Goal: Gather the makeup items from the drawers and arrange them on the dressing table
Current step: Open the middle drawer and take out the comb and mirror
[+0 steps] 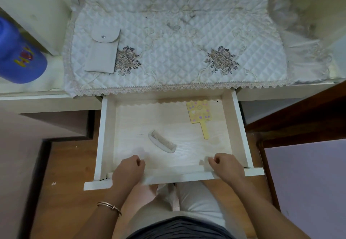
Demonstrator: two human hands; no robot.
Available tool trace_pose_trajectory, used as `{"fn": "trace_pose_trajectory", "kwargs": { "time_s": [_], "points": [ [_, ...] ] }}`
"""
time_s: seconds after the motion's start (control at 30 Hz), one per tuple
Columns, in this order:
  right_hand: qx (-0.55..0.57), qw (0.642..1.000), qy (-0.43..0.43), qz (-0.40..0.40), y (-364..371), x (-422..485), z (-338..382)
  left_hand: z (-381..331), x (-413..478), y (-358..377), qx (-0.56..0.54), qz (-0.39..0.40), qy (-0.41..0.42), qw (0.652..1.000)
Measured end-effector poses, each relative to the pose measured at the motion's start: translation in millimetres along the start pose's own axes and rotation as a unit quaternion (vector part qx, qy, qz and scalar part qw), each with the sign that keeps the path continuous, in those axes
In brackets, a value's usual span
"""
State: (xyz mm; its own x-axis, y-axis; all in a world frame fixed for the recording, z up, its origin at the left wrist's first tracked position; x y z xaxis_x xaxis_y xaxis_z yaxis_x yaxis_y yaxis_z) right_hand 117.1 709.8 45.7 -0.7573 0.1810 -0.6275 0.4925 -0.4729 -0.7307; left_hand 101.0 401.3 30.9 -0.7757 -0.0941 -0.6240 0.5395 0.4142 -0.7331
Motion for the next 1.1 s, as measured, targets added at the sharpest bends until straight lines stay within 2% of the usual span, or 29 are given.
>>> {"fn": "trace_pose_trajectory", "kwargs": {
  "time_s": [0.1, 0.2, 0.3, 0.43, 0.53, 0.83, 1.1],
  "points": [
    [0.043, 0.998, -0.005, 0.034, -1.3, 24.8, 9.9, -18.0, 17.6, 14.8, -0.097, 0.043, -0.043, 0.993],
    [0.099, 0.993, -0.018, 0.053, -3.3, 55.3, 20.7, -30.8, 36.7, 30.9, -0.215, 0.057, -0.116, 0.968],
    [0.115, 0.992, 0.027, 0.037, -10.4, 85.9, 18.7, -35.5, 54.0, 38.7, -0.3, 0.016, -0.189, 0.935],
    [0.063, 0.996, 0.046, 0.039, -11.7, 114.4, 25.5, -49.5, 67.9, 38.3, -0.266, -0.029, -0.221, 0.938],
    [0.098, 0.992, 0.077, 0.019, -9.1, 124.7, 23.1, -54.1, 71.8, 35.7, -0.271, -0.033, -0.233, 0.933],
    [0.176, 0.974, 0.142, 0.015, 4.4, 123.0, 16.8, -45.3, 79.0, 34.0, -0.326, -0.055, -0.182, 0.926],
    [0.181, 0.975, 0.133, -0.006, 5.4, 118.3, 19.5, -52.0, 63.7, 20.0, -0.343, -0.049, -0.113, 0.931]
  ]
}}
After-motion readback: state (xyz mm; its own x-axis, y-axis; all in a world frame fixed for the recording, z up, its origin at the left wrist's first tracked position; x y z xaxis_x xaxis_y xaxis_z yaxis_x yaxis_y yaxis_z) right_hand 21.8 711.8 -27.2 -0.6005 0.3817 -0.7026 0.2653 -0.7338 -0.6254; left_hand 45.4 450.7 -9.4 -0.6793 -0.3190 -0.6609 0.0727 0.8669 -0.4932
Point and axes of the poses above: each hand's wrist, its own x-axis towards the middle knuckle, its own y-axis out of the palm, z = x × y, the point moved 9 cm from there along x, towards the middle knuckle, and after that the axes turned 4 degrees about z, right-handed, at the moved point
